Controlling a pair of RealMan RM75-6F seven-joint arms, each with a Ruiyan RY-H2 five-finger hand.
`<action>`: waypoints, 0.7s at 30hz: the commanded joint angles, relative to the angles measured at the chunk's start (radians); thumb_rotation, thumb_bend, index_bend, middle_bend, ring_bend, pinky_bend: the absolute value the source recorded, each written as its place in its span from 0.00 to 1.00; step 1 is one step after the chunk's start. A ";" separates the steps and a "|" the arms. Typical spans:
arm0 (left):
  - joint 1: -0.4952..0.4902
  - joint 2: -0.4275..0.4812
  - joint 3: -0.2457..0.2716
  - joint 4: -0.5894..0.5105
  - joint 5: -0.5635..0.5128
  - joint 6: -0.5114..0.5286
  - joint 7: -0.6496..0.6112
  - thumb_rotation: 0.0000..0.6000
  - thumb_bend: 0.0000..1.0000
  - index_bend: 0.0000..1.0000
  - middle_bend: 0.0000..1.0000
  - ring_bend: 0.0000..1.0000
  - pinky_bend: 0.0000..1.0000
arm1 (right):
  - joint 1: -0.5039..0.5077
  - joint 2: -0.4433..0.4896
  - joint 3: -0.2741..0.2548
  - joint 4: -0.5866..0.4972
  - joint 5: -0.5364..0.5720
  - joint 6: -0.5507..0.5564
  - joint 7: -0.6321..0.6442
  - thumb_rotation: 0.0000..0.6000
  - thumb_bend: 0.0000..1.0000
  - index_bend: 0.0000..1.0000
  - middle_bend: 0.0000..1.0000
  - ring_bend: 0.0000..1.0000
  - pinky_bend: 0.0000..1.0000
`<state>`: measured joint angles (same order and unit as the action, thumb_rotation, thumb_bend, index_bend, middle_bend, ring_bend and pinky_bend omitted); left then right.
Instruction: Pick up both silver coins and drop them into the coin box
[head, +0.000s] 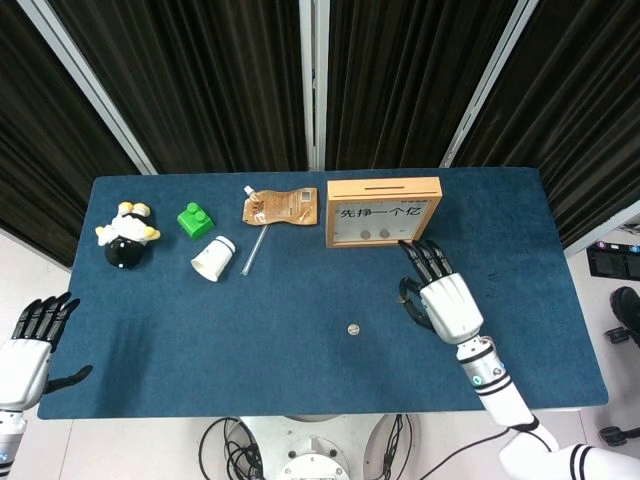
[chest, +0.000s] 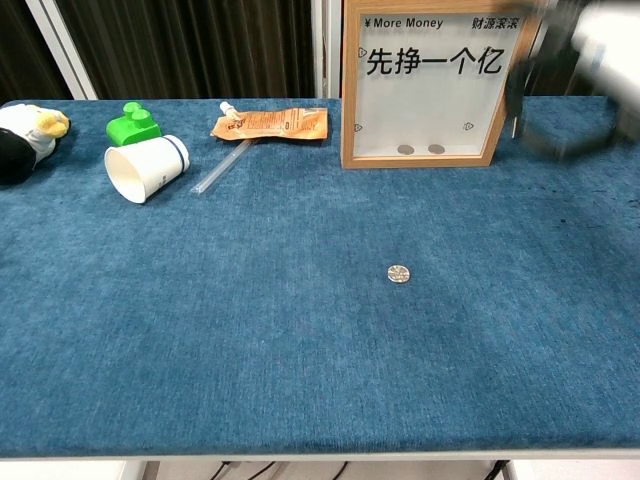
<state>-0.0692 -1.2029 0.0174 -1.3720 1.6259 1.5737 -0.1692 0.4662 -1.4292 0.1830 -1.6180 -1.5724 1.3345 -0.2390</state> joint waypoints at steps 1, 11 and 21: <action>0.001 0.000 0.001 0.002 0.001 0.001 -0.003 1.00 0.09 0.06 0.01 0.00 0.00 | 0.063 0.083 0.148 -0.105 0.116 -0.021 -0.082 1.00 0.37 0.72 0.01 0.00 0.00; 0.002 0.012 0.000 -0.008 -0.002 0.002 -0.005 1.00 0.09 0.06 0.01 0.00 0.00 | 0.289 0.025 0.327 0.023 0.451 -0.196 -0.315 1.00 0.38 0.74 0.01 0.00 0.00; -0.010 0.030 0.000 -0.034 0.000 -0.015 -0.006 1.00 0.09 0.06 0.01 0.00 0.00 | 0.422 -0.037 0.370 0.154 0.756 -0.274 -0.431 1.00 0.42 0.76 0.02 0.00 0.00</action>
<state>-0.0778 -1.1764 0.0170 -1.4031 1.6250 1.5588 -0.1730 0.8497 -1.4479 0.5383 -1.4991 -0.9037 1.0917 -0.6256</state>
